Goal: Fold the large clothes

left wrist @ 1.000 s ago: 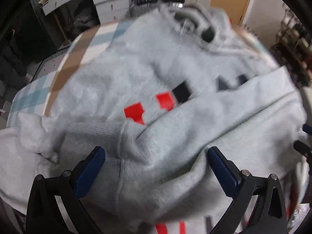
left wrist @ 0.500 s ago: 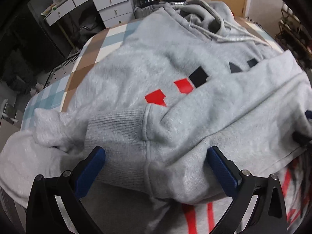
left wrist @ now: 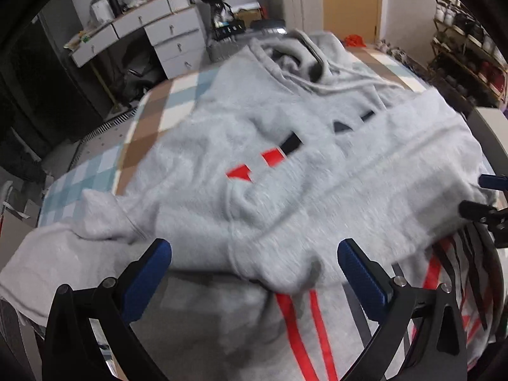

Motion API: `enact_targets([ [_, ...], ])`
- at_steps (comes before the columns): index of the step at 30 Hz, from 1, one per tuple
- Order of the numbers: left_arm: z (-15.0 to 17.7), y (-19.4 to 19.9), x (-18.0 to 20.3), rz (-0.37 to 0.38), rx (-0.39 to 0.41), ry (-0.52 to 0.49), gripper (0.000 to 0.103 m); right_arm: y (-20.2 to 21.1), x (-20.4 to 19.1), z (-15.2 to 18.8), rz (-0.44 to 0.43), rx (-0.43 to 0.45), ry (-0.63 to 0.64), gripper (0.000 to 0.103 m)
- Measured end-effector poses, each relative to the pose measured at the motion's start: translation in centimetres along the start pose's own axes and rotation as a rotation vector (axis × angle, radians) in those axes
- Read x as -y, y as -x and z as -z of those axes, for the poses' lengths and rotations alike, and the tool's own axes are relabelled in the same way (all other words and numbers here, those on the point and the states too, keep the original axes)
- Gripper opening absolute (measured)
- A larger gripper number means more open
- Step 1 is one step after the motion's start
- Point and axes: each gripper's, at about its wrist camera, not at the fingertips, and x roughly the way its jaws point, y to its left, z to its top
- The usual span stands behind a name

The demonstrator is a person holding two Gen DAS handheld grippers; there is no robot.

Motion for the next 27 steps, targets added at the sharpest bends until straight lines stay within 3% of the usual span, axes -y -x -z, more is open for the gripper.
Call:
enact_targets([
  [5, 0.4, -3.0, 0.3, -0.039, -0.104, 0.013, 0.102, -2.2, -0.7, 0.6, 0.043, -0.039, 0.026, 0.101],
  [12, 0.7, -5.1, -2.0, 0.059, -0.147, 0.145, 0.102, -2.3, -0.8, 1.1, 0.051, -0.022, 0.049, 0.103],
  [15, 0.5, -4.7, -2.0, 0.051, -0.159, 0.147, 0.102, -2.4, -0.5, 0.6, 0.055, -0.039, 0.036, 0.103],
  [18, 0.7, -2.3, -1.6, 0.031, -0.111, 0.123, 0.102, -0.9, -0.2, 0.6, 0.032, -0.011, -0.010, 0.103],
  [23, 2.6, 3.5, -1.9, 0.053, 0.004, 0.125, 0.102, 4.7, 0.3, 2.1, -0.071, 0.123, -0.085, 0.103],
  [27, 6.1, 7.7, -2.6, 0.070, 0.076, 0.135, 0.102, 10.8, 0.0, 5.2, -0.160, 0.266, -0.059, 0.103],
])
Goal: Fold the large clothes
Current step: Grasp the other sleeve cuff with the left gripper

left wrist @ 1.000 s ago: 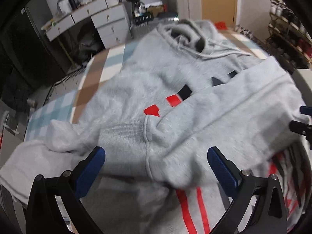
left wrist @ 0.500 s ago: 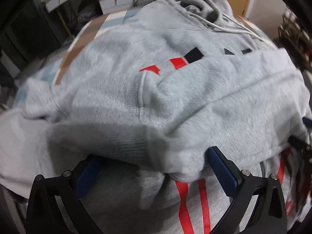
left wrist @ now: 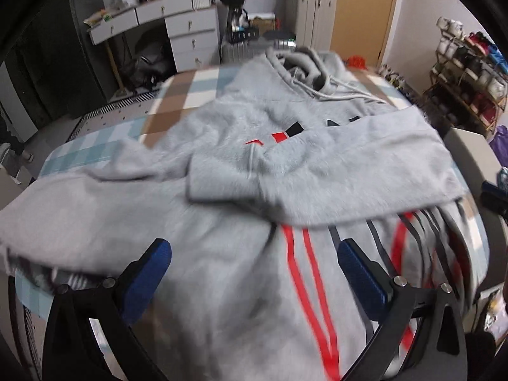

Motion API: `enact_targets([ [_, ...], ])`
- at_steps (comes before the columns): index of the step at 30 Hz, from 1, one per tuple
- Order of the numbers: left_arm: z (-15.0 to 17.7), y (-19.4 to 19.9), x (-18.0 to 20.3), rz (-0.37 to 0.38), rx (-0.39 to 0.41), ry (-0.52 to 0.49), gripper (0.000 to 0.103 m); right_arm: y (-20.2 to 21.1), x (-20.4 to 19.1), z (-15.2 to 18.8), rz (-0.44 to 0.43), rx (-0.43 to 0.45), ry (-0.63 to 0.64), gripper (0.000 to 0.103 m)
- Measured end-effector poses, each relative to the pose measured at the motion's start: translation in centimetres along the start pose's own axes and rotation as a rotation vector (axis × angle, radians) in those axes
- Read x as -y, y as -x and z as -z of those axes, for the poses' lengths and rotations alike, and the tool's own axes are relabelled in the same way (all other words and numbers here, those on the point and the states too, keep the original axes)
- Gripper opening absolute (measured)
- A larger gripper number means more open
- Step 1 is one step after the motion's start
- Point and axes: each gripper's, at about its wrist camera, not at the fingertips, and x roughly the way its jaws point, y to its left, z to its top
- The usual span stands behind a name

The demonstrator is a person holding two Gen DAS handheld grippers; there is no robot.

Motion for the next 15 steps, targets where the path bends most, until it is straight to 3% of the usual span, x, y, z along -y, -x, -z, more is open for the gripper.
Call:
enact_targets([
  [4, 3.6, 3.5, -0.6, -0.011, 0.057, 0.015, 0.102, 5.8, 0.2, 3.7, -0.062, 0.088, 0.045, 0.103],
  [6, 5.2, 3.8, -1.3, -0.026, 0.061, 0.037, 0.102, 6.4, 1.6, 5.8, -0.083, 0.033, 0.019, 0.103],
  [9, 7.7, 3.7, -2.5, -0.037, 0.039, 0.076, 0.102, 5.8, 3.0, 8.4, -0.033, -0.064, 0.019, 0.103],
  [12, 9.6, 4.0, -3.9, -0.064, 0.023, 0.114, 0.102, 5.2, 3.2, 9.7, 0.013, -0.081, 0.020, 0.103],
  [15, 10.6, 4.7, -5.8, -0.069, 0.025, 0.169, 0.102, 5.0, 2.1, 9.6, -0.032, -0.079, -0.007, 0.103],
])
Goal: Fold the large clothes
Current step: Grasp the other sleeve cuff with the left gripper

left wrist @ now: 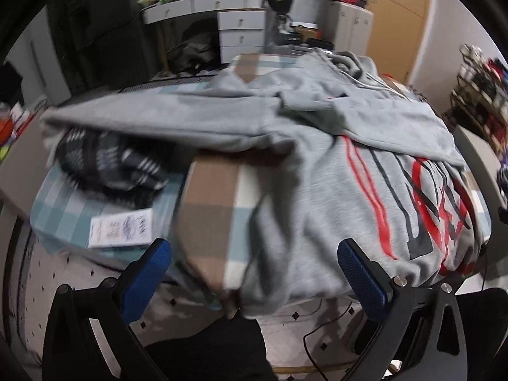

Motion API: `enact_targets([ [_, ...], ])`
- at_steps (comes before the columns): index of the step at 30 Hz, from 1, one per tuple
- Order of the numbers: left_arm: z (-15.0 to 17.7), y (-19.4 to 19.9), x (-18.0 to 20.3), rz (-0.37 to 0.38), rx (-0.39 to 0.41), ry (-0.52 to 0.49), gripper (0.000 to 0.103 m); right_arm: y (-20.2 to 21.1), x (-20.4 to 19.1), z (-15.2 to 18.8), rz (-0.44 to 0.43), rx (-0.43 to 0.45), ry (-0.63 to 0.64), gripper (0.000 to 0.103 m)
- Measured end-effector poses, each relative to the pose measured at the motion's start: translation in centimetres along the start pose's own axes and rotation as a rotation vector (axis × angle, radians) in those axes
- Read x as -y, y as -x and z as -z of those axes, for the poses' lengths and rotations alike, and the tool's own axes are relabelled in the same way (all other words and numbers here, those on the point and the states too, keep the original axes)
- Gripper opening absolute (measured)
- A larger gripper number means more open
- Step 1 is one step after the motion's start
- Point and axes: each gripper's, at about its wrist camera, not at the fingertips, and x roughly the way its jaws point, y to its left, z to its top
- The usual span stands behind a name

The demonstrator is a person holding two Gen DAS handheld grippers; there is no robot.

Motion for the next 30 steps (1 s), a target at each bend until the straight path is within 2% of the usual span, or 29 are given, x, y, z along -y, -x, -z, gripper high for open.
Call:
enact_targets([
  [6, 0.3, 1.5, -3.8, -0.037, 0.039, 0.083, 0.102, -2.8, -5.3, -1.5, -0.061, -0.002, 0.069, 0.103],
  [11, -0.2, 2.5, -8.6, -0.112, 0.081, 0.177, 0.102, -4.6, -10.1, -2.6, -0.189, 0.047, 0.101, 0.103],
  [15, -1.5, 2.9, -13.1, -0.107, 0.115, 0.290, 0.102, -6.0, -13.2, -3.4, -0.247, 0.094, 0.167, 0.103],
  [17, -2.6, 2.9, -16.0, -0.101, 0.138, 0.373, 0.102, -6.9, -13.7, -3.5, -0.254, 0.108, 0.178, 0.103],
  [22, -5.3, 2.2, -22.5, -0.098, 0.170, 0.517, 0.102, -9.2, -13.1, -3.6, -0.268, 0.036, 0.133, 0.103],
  [25, -6.2, 0.5, -26.5, 0.010, 0.145, 0.673, 0.102, -10.1, -12.6, -4.0, -0.270, 0.019, 0.088, 0.103],
  [28, -6.7, -2.3, -29.9, 0.221, 0.082, 0.856, 0.102, -10.7, -12.6, -4.4, -0.270, 0.010, 0.064, 0.103],
  [30, -6.9, -3.4, -30.7, 0.252, 0.081, 0.920, 0.102, -11.3, -12.9, -4.7, -0.267, -0.001, 0.062, 0.103],
])
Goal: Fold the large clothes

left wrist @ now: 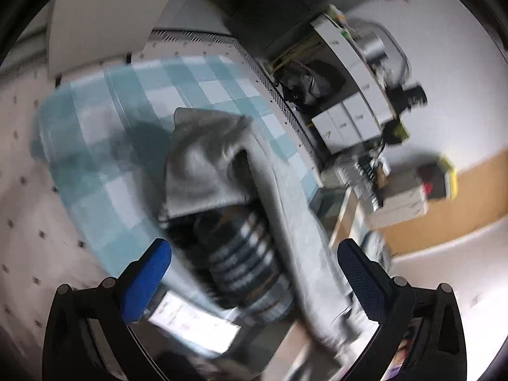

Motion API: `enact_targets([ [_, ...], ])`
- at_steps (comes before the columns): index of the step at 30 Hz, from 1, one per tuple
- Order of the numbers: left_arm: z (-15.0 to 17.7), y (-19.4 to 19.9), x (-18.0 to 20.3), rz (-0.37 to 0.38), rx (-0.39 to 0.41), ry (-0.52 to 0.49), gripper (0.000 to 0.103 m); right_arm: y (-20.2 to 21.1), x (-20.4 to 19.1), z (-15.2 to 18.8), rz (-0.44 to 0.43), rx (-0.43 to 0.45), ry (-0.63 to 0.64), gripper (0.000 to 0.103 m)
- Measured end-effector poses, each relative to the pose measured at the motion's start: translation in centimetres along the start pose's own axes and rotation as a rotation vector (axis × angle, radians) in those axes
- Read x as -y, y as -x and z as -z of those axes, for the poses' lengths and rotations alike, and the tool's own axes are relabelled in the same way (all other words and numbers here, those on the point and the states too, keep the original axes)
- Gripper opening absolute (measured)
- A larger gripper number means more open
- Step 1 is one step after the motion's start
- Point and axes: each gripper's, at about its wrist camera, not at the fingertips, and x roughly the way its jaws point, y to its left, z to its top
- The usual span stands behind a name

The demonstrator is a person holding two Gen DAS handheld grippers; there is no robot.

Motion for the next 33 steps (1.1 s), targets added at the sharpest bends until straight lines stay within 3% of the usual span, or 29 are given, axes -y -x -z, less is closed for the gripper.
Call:
enact_targets([
  [7, -0.6, -3.5, 0.7, 0.087, -0.089, 0.071, 0.102, -1.6, -1.4, -0.4, 0.007, -0.034, 0.043, 0.103],
  [14, -3.2, -3.1, 2.0, 0.111, -0.066, 0.071, 0.102, -2.7, -1.7, -0.2, 0.001, -0.064, 0.044, 0.103],
  [17, -4.0, -2.8, 1.8, 0.044, 0.002, 0.105, 0.102, -2.7, -1.5, 0.0, 0.001, -0.072, 0.043, 0.103],
  [21, -4.3, -3.1, 1.4, 0.070, -0.034, 0.108, 0.101, -2.4, -1.3, 0.1, 0.003, -0.067, 0.039, 0.103],
  [24, -4.4, -3.5, 1.6, 0.055, -0.060, 0.095, 0.090, -2.1, -1.0, 0.1, 0.002, -0.061, 0.029, 0.103],
  [27, -4.4, -3.7, 1.5, 0.047, -0.079, 0.098, 0.069, -1.8, -0.8, 0.0, -0.002, -0.055, 0.018, 0.103],
  [29, -4.3, -4.0, 1.5, 0.050, -0.093, 0.084, 0.035, -1.8, -0.8, 0.0, -0.004, -0.055, 0.014, 0.103],
  [31, -4.2, -4.7, 1.6, 0.063, -0.125, 0.076, 0.016, -1.7, -0.8, 0.1, 0.000, -0.056, 0.016, 0.103],
  [33, -3.9, -5.3, 1.5, 0.059, -0.127, 0.105, 0.007, -1.7, -0.8, 0.2, 0.000, -0.057, 0.018, 0.103],
])
